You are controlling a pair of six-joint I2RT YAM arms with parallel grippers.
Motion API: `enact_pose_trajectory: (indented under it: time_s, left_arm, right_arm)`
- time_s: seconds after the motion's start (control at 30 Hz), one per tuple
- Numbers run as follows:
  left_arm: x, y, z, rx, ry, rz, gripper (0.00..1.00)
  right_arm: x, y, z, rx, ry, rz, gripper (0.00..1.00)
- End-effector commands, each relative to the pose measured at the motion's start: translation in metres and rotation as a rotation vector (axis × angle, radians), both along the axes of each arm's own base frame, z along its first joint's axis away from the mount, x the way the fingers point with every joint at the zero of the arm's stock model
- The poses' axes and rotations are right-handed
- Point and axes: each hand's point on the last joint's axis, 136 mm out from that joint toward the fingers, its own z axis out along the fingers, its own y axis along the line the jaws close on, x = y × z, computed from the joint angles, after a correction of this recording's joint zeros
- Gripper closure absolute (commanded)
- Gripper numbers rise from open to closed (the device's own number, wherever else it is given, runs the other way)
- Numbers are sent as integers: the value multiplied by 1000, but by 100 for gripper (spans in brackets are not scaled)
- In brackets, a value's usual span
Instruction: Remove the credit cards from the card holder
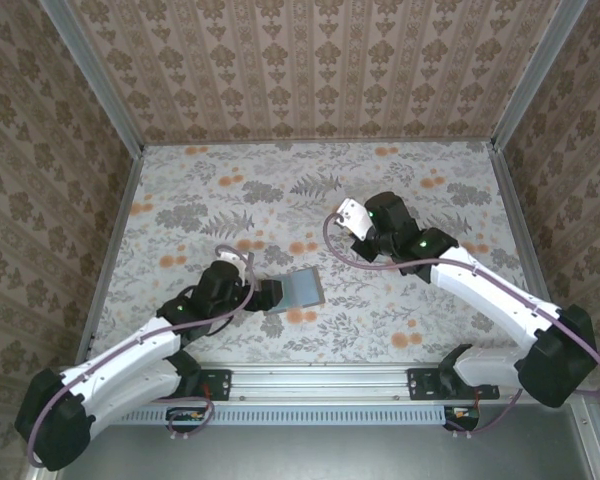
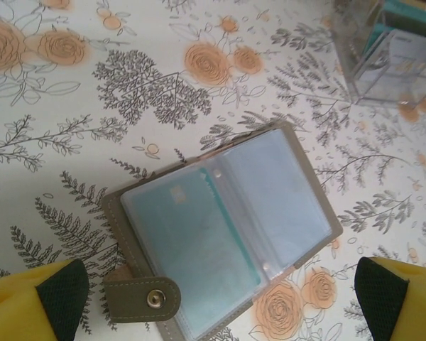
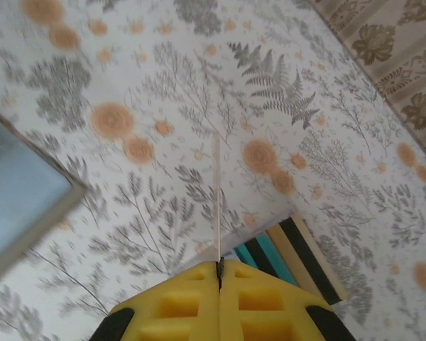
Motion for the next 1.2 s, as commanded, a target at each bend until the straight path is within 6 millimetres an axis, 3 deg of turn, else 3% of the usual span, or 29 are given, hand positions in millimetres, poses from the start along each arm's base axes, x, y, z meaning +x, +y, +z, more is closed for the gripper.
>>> enact_pose_trajectory:
  time_s: [0.0, 0.17, 0.33, 0.4, 0.6, 0.8, 1.17]
  left_arm:
    - [-3, 1, 3, -26, -15, -5, 0]
    - [-3, 5, 5, -35, -26, 6, 0]
    - [-3, 5, 4, -35, -25, 6, 0]
    - [-4, 5, 5, -35, -27, 7, 0]
    - [-3, 6, 4, -30, -26, 10, 0]
    - [-2, 8, 2, -22, -23, 20, 0]
    - [-1, 10, -2, -11, -6, 25, 0]
  right_arm:
    - [4, -10, -15, -194, -16, 139, 100]
    - [22, -20, -11, -221, -35, 147, 100]
    - [37, -32, -22, -292, -50, 164, 100]
    - [45, -36, -35, -319, -28, 167, 100]
    - [63, -46, -42, -343, -19, 150, 100]
    - [71, -55, -51, -355, -4, 142, 100]
    - [66, -69, -75, -397, 52, 178, 100]
